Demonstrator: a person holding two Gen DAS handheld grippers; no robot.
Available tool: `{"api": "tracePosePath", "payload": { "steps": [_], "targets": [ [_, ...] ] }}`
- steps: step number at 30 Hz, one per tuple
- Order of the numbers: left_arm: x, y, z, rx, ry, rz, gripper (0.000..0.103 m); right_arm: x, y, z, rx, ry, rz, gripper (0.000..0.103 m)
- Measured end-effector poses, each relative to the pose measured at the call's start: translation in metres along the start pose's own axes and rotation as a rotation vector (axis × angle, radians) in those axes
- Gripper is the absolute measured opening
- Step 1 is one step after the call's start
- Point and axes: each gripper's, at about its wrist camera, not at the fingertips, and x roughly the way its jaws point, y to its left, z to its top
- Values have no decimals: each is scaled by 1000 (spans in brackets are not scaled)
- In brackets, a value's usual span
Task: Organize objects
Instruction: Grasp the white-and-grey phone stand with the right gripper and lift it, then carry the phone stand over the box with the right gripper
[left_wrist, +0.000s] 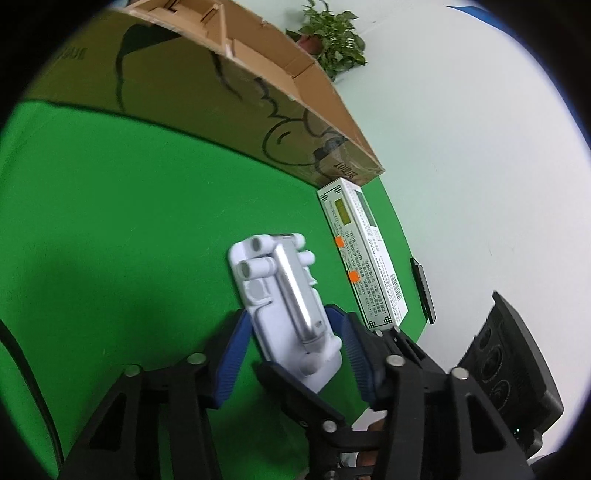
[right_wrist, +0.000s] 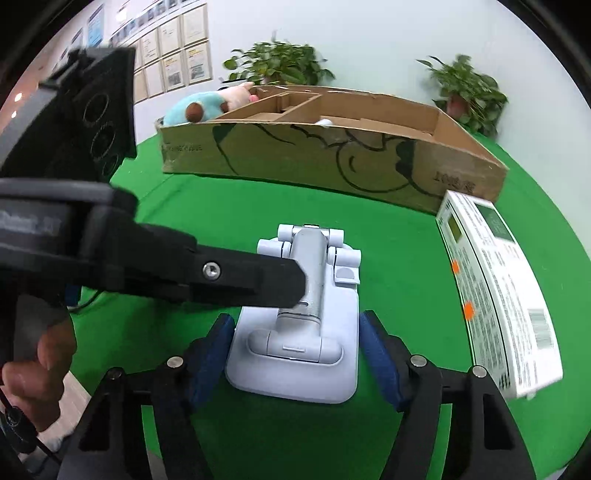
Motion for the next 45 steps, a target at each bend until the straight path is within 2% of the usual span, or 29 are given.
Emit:
{"api": "tracePosePath", "payload": {
  "steps": [3, 6, 9, 16, 23, 26, 27, 28, 31, 33, 39, 45],
  "targets": [
    [-2, -1, -9, -9, 6, 6, 38, -4, -1, -5, 40, 8, 2, 66],
    [-3, -2, -21, -17, 23, -3, 34, -13, -11, -11, 141, 17, 94, 66],
    [-4, -2, -27, -49, 25, -27, 33, -17, -17, -16, 209, 29, 145, 65],
    [-11, -16, -29, 1, 14, 26, 31, -22, -18, -18, 236, 34, 173, 65],
    [-24, -33, -15, 65, -32, 35, 24, -35, -19, -14, 248, -18, 176, 64],
    [-29, -40, -9, 83, -55, 34, 22, -41, -19, -6, 245, -49, 174, 63],
    [-29, -45, -8, 93, -65, 52, 11, -42, -18, -3, 243, -57, 174, 42],
    [-31, -49, -7, 114, -64, 72, 11, -46, -16, 1, 234, -72, 195, 44],
    [-37, -56, 0, 138, -83, 88, 11, -47, -6, 14, 183, -87, 132, 44],
    [-41, -60, 6, 156, -99, 99, 10, -46, -7, 23, 186, -98, 137, 44],
    [-63, -73, 29, 194, -136, 99, 10, -52, -10, 50, 161, -145, 127, 44],
    [-71, -105, 66, 273, -178, 88, 11, -72, -18, 92, 134, -223, 82, 44]
  ]
}}
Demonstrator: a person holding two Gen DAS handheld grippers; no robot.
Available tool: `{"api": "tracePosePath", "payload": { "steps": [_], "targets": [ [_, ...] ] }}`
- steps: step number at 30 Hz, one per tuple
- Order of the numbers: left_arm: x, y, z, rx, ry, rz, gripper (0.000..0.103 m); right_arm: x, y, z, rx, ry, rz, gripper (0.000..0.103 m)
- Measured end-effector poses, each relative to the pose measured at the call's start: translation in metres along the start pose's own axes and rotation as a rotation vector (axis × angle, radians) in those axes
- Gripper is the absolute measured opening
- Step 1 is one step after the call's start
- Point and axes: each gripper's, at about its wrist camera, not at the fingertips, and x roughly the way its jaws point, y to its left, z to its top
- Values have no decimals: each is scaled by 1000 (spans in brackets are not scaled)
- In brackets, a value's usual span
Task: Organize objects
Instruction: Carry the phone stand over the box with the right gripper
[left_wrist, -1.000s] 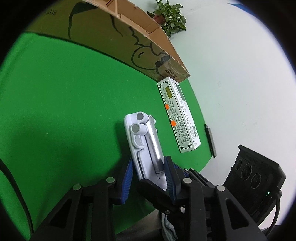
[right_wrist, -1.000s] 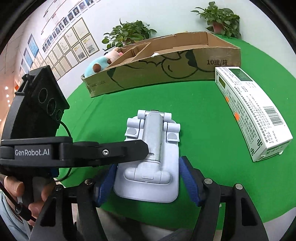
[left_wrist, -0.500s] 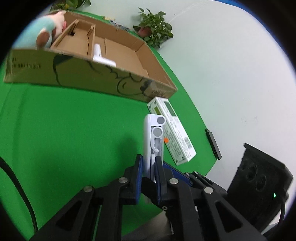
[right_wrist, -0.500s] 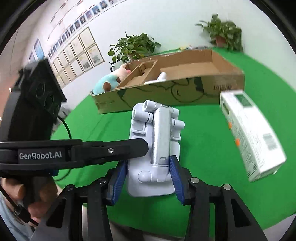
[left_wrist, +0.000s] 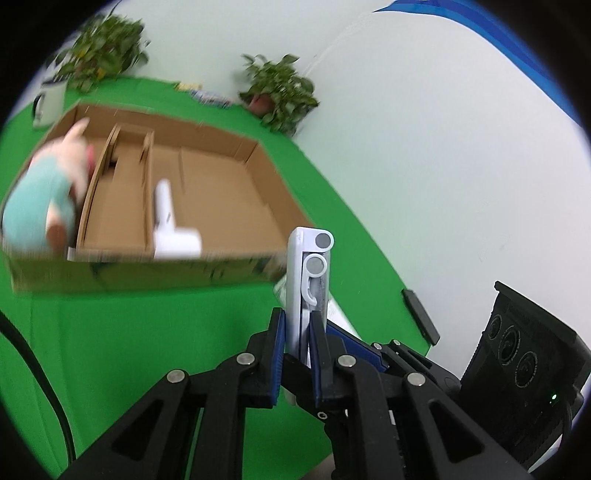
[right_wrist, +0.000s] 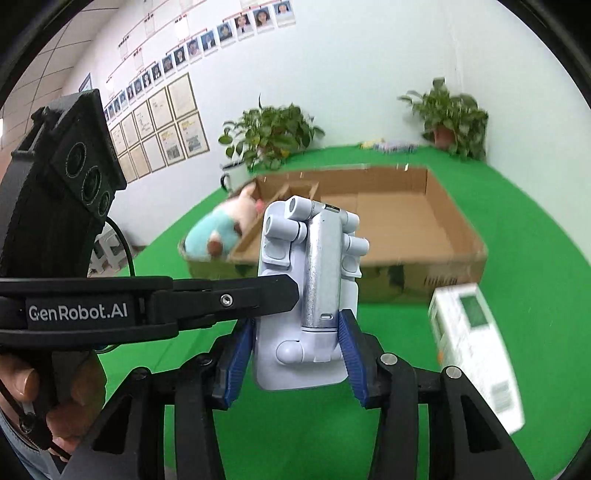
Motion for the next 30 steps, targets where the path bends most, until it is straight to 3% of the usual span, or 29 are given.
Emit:
{"api": "tracePosePath", "payload": {
  "steps": [12, 18, 23, 30],
  "targets": [
    [11, -35, 120, 100, -21, 15, 10, 5, -21, 118, -19, -75, -56, 43],
    [45, -20, 152, 60, 34, 48, 11, 34, -45, 156, 18, -13, -33, 43],
    [80, 8, 145, -4, 99, 59, 11, 80, -71, 156, 43, 88, -8, 43],
    [139, 54, 127, -105, 228, 100, 11, 151, -107, 123, 131, 271, 48, 43]
  ]
}}
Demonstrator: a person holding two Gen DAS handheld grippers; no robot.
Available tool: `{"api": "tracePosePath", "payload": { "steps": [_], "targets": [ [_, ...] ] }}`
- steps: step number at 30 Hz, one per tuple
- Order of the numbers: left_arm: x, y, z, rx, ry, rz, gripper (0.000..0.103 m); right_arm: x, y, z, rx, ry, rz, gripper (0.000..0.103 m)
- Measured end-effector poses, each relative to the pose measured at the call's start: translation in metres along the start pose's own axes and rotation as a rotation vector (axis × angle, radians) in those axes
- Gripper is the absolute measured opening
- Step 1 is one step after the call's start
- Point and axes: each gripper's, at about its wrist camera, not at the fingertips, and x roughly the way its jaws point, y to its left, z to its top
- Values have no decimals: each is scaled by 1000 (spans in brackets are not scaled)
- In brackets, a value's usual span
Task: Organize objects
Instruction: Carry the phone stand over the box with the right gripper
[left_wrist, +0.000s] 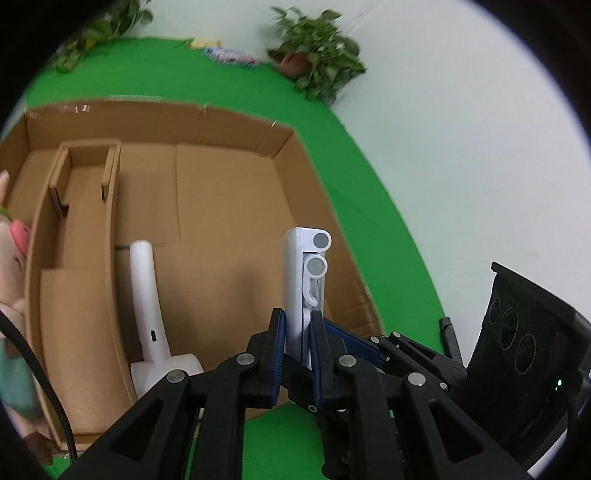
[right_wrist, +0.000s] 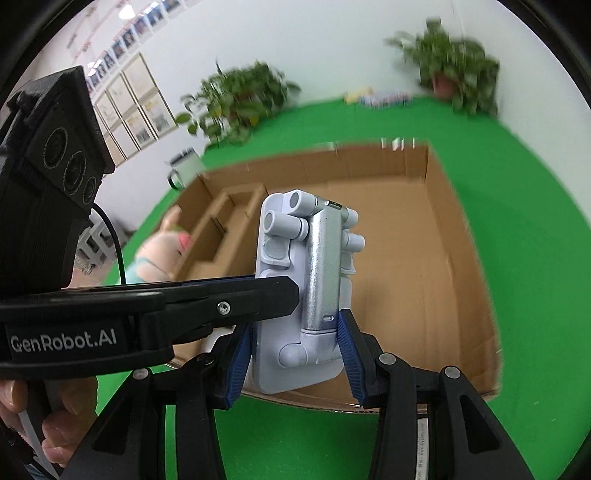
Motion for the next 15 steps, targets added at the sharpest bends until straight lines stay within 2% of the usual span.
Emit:
{"api": "tracePosePath", "payload": {
  "steps": [4, 9, 12, 15],
  "targets": [
    [28, 19, -2, -40, 57, 4, 11, 31, -15, -11, 46, 95, 20, 43],
    [48, 38, -3, -76, 94, 2, 11, 57, -24, -23, 69, 161, 8, 44],
    [50, 48, -2, -106, 103, -17, 11, 66, -24, -22, 63, 172, 11, 45],
    [50, 51, -2, -99, 110, -2, 12, 70, -23, -20, 65, 186, 38, 46]
  ]
}}
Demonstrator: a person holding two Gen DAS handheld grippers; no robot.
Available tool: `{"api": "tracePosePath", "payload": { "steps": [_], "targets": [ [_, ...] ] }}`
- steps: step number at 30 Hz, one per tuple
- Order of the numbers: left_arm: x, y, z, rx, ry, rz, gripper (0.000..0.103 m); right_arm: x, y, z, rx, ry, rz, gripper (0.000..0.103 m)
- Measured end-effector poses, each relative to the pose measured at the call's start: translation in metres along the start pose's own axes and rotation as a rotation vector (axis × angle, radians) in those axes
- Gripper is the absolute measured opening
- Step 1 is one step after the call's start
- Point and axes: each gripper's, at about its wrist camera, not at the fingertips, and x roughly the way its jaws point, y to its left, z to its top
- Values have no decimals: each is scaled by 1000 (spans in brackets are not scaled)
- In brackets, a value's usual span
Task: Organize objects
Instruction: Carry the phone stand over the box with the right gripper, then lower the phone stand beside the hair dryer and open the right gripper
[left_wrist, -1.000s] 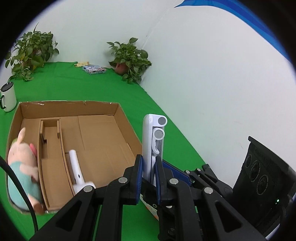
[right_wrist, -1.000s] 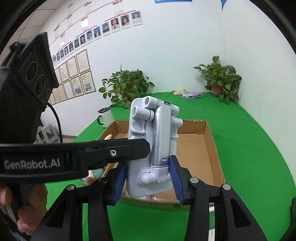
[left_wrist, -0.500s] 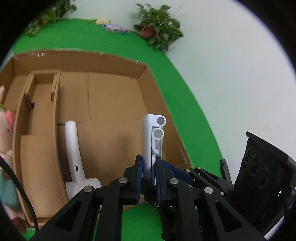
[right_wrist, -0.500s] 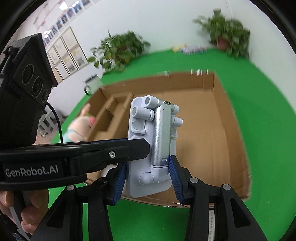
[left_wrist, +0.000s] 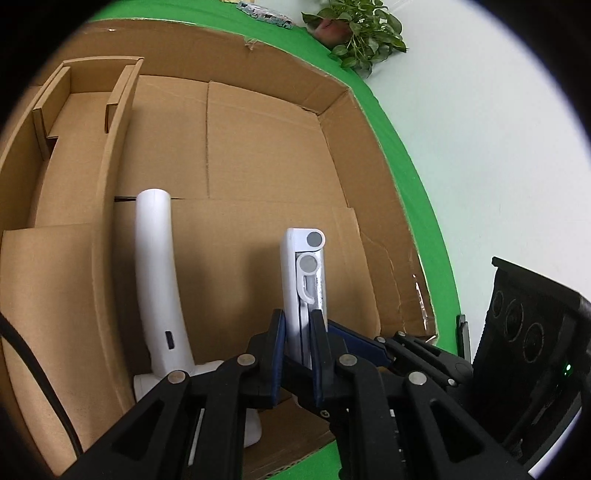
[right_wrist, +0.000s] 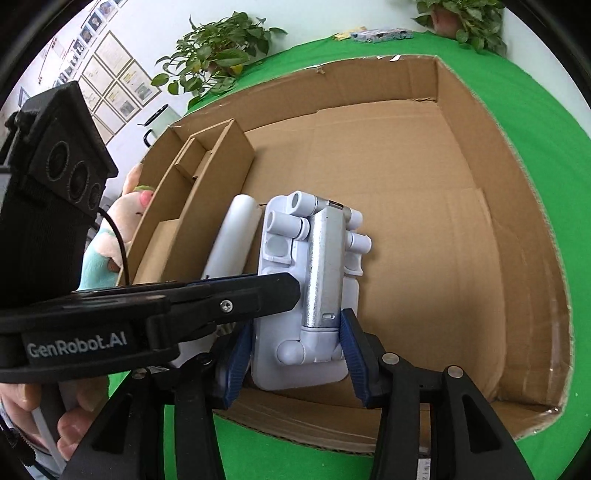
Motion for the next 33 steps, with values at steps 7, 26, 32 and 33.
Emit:
{"api": "tracePosePath", "payload": {
  "steps": [7, 26, 32, 33],
  "targets": [
    [-2, 0, 3, 2, 6, 81, 14, -6, -4, 2, 16, -2, 81, 46],
    [-103, -10, -50, 143, -279, 210, 22, 9, -4, 10, 51, 55, -67, 48],
    [-111, 2, -69, 140, -313, 231, 22, 6, 10, 6, 20, 58, -79, 44],
    [-112, 3, -72, 143, -325, 240, 22, 4, 12, 5, 14, 51, -90, 44]
  ]
}}
